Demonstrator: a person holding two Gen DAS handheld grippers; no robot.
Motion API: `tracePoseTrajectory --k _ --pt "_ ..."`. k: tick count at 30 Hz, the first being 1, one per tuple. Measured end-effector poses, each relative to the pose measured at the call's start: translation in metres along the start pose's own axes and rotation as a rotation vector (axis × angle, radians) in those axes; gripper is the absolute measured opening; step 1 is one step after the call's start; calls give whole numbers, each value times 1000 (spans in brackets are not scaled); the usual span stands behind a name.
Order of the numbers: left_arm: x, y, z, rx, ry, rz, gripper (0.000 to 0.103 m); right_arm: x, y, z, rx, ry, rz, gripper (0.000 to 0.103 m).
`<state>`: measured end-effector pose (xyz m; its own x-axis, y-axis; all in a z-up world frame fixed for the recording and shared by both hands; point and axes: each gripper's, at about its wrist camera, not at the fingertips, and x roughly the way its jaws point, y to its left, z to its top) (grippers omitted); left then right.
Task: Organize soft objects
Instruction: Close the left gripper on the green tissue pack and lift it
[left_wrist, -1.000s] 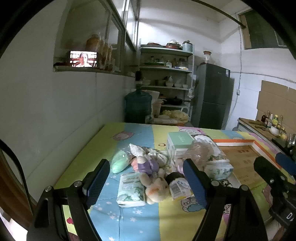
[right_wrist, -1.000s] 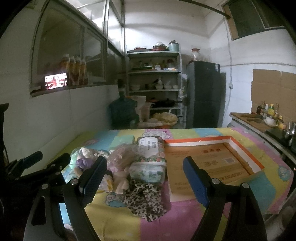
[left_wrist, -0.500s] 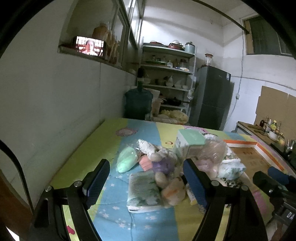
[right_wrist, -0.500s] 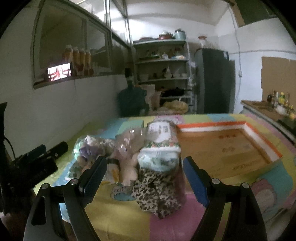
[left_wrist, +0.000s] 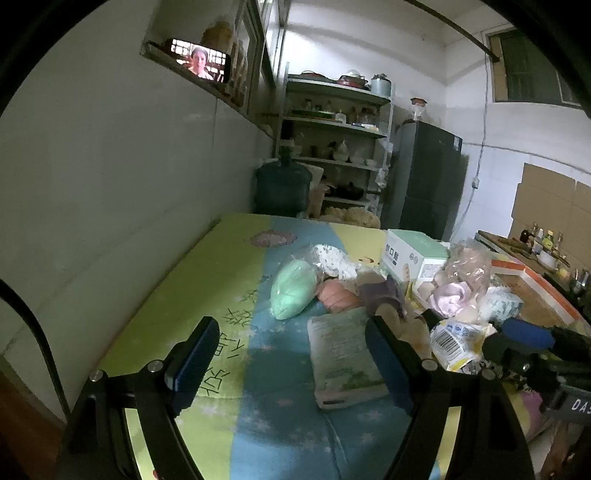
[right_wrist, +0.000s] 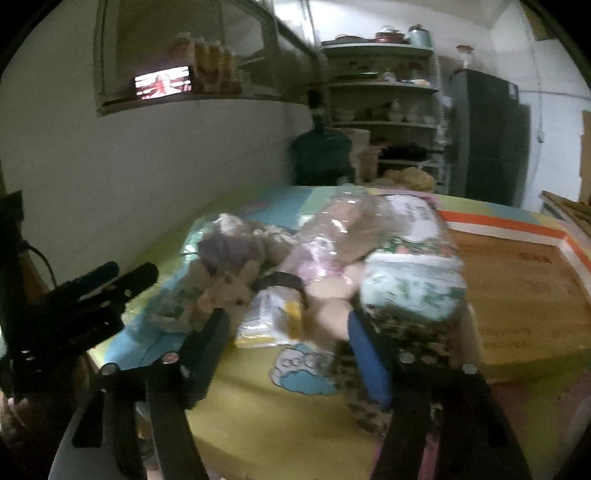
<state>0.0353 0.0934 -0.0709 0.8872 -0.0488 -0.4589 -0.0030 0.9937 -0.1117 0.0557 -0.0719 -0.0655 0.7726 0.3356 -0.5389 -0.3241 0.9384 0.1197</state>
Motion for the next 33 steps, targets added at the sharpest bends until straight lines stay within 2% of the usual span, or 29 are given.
tracePoseTrajectory --k 5,11,16,17,18,19,20,27,28,29,30,33 --pt "11 3 -1 -17 37 -34 82 13 5 2 -7 30 17 58" --pt "16 -1 -5 -23 65 -85 82 20 7 7 -22 50 25 57" --pt "16 -6 -9 0 77 -98 82 24 7 9 -40 49 24 57" --pt "15 -7 -9 -1 80 -105 82 23 6 9 -40 50 27 50" --pt "15 -8 -10 2 86 -118 82 24 6 9 -46 58 26 33" --pt "16 -9 -11 6 89 -122 82 25 4 7 -48 73 26 23" --pt "16 -12 -11 13 92 -125 82 26 3 6 -48 89 25 18" --pt "24 -14 -16 17 126 -117 82 20 -1 5 -24 96 51 16" --pt "25 -11 -15 5 132 -129 75 18 -1 5 -25 91 52 16" --pt "26 -9 -15 -11 142 -145 56 16 -1 5 -26 87 53 16" --pt "28 -6 -15 -29 156 -163 50 15 0 5 -26 84 54 16" --pt "29 -1 -14 -42 162 -181 46 8 -1 6 -20 73 59 15"
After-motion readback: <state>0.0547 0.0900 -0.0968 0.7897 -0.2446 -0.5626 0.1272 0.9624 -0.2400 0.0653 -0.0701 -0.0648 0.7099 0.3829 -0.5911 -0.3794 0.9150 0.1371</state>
